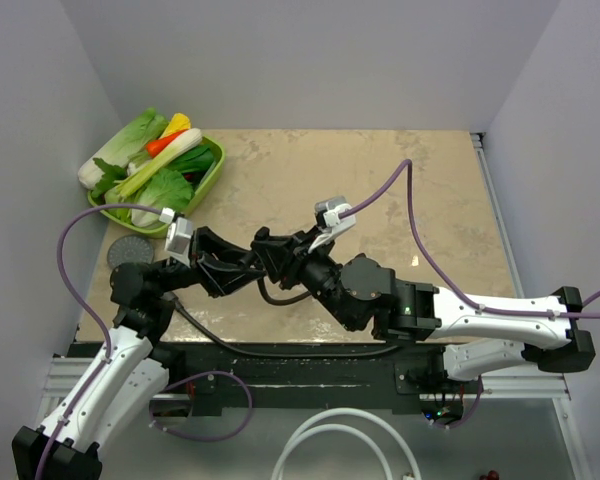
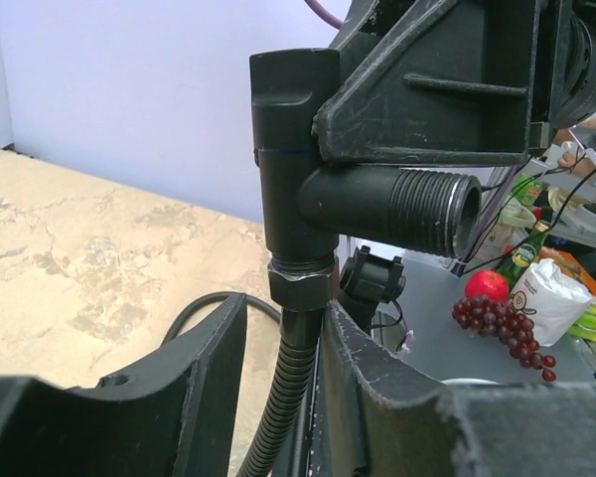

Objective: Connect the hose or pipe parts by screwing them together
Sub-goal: Install the adaptor on the pipeline.

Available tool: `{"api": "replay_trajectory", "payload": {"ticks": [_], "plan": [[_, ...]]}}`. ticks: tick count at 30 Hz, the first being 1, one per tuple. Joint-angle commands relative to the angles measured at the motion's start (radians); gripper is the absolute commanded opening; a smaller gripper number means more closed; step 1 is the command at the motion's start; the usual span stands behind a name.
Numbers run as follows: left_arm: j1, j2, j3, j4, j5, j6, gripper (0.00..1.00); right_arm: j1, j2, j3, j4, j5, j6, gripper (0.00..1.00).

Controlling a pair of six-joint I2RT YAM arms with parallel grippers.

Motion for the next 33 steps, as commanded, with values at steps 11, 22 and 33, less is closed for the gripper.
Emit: {"api": "replay_trajectory", "payload": {"ticks": [11,22,33], "plan": [[-0.003,-0.009,0.0,0.142,-0.057,-0.1,0.36,0.001,-0.022,0.0,0.102,-0.014,0.022,0.0],[-0.003,-0.029,-0.009,0.144,-0.065,-0.112,0.0,0.001,0.001,0.004,0.095,-0.041,0.044,0.0],[0.0,-0.046,-0.027,0.167,-0.085,-0.132,0.0,0.001,0.001,0.004,0.036,-0.037,0.075,0.38]]}}
